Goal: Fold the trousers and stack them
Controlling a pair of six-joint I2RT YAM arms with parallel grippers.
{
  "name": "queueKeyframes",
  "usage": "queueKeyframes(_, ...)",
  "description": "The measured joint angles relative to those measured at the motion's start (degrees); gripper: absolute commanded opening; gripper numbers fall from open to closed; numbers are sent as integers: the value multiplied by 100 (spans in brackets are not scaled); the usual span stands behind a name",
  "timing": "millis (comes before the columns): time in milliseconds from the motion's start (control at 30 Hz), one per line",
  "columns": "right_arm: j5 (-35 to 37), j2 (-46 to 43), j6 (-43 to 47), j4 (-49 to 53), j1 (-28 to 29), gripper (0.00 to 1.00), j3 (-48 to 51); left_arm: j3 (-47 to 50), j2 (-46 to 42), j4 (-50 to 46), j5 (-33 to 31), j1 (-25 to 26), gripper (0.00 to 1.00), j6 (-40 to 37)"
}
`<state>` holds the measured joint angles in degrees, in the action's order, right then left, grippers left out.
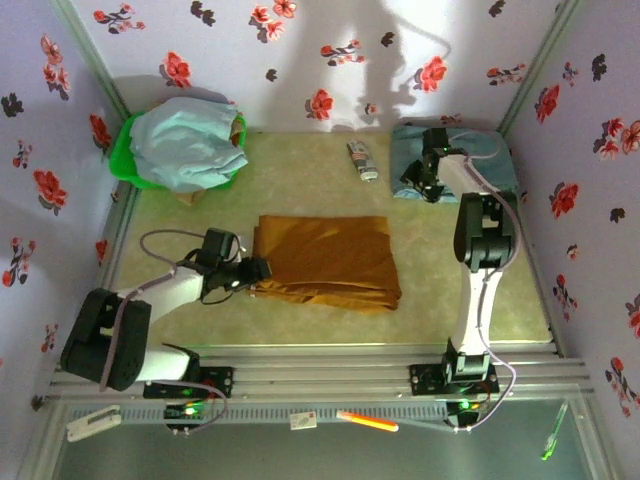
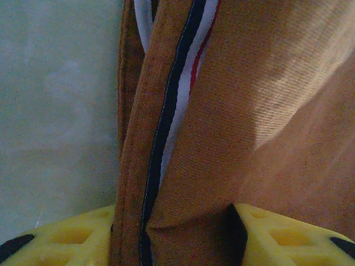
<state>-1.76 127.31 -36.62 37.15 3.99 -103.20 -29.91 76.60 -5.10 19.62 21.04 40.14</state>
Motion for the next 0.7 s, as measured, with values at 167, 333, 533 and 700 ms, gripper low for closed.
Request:
queueKeyframes(167, 160, 345, -9, 286, -35, 1, -254, 2, -79, -72, -2, 0, 49, 0)
queueKeyframes(333, 210, -81, -70, 24, -120, 0, 389, -2, -98, -127, -2, 0, 49, 0)
queueKeyframes(533, 208, -964, -116, -455, -315, 0, 1781, -50, -85, -201, -2, -11, 49, -24)
queueKeyframes(700, 243, -1394, -245, -780, -251, 0, 2459, -125, -70, -302, -4, -11, 49, -76)
